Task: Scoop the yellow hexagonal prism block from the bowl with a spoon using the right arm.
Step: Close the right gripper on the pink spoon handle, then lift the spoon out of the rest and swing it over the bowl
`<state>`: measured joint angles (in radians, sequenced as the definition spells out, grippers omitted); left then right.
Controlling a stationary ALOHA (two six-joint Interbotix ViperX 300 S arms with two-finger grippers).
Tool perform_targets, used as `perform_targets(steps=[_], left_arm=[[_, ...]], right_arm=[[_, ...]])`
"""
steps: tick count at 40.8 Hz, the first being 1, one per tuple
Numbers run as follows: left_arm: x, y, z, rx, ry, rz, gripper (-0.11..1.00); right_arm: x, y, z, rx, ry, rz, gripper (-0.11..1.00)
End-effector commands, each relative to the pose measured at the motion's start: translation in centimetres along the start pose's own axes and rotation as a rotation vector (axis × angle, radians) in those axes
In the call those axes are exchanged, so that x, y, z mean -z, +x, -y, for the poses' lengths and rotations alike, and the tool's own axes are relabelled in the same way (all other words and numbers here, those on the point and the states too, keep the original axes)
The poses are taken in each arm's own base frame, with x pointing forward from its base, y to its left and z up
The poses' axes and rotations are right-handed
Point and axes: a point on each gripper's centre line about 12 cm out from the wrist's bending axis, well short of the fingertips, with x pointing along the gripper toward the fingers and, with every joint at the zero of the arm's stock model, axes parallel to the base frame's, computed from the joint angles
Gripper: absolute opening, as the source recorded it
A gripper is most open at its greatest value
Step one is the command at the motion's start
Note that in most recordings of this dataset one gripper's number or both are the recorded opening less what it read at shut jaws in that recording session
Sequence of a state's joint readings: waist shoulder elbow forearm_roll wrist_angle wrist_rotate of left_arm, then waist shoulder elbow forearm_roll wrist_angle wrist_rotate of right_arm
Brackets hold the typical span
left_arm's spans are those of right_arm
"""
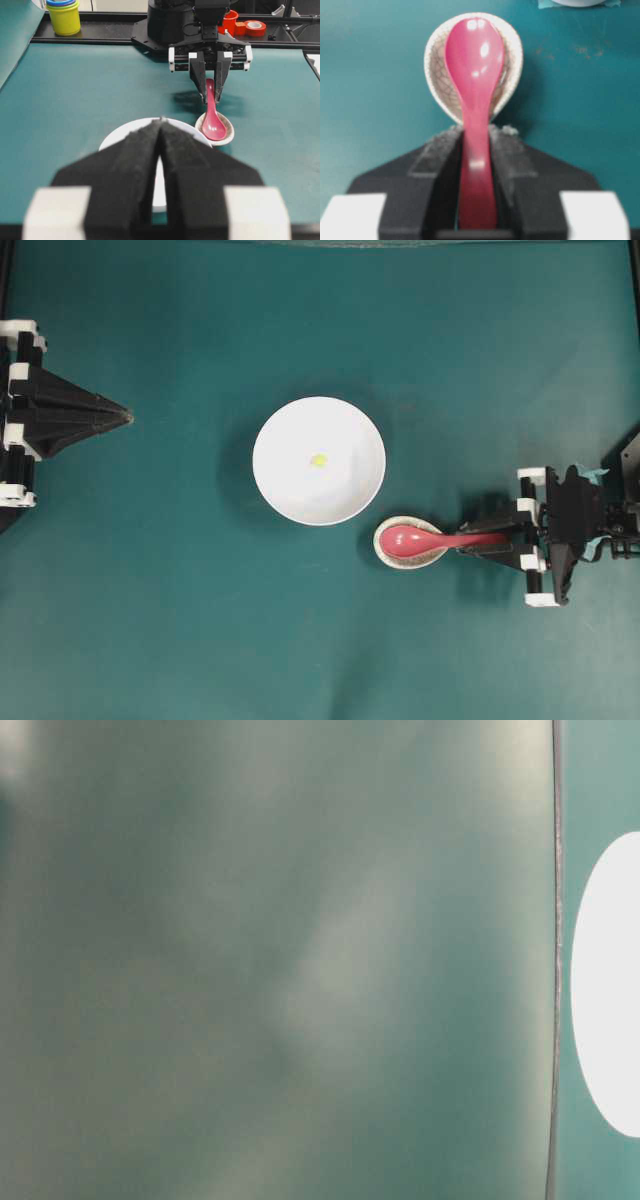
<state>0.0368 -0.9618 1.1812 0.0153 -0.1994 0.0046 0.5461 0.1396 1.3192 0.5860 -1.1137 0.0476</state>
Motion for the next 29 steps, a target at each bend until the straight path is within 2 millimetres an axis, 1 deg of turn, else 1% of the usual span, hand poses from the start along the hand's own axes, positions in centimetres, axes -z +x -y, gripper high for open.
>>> perform_targets(steps=[1,8,15,29], left_arm=[[-1.0,0.3,-0.1,-0.003,0.002,0.023,0.01],[-0.9,0.3,-0.1,-0.003,0.002,0.021,0.01],[-1.0,0.3,-0.1,-0.003,0.002,0.023,0.01],[-0.9,0.3,-0.1,-0.003,0.002,0.021,0.01]], right_arm=[[-0.9,0.1,-0.5,-0.016,0.014,0.041,0.24],[-2.1,-0.2,-0.6,-0.029,0.03,0.084,0.24],[-3.8,-0.7,-0.7,-0.039,0.049,0.139,0.24],[-7.1,-1.1,0.2,-0.02,0.103,0.17,0.24]])
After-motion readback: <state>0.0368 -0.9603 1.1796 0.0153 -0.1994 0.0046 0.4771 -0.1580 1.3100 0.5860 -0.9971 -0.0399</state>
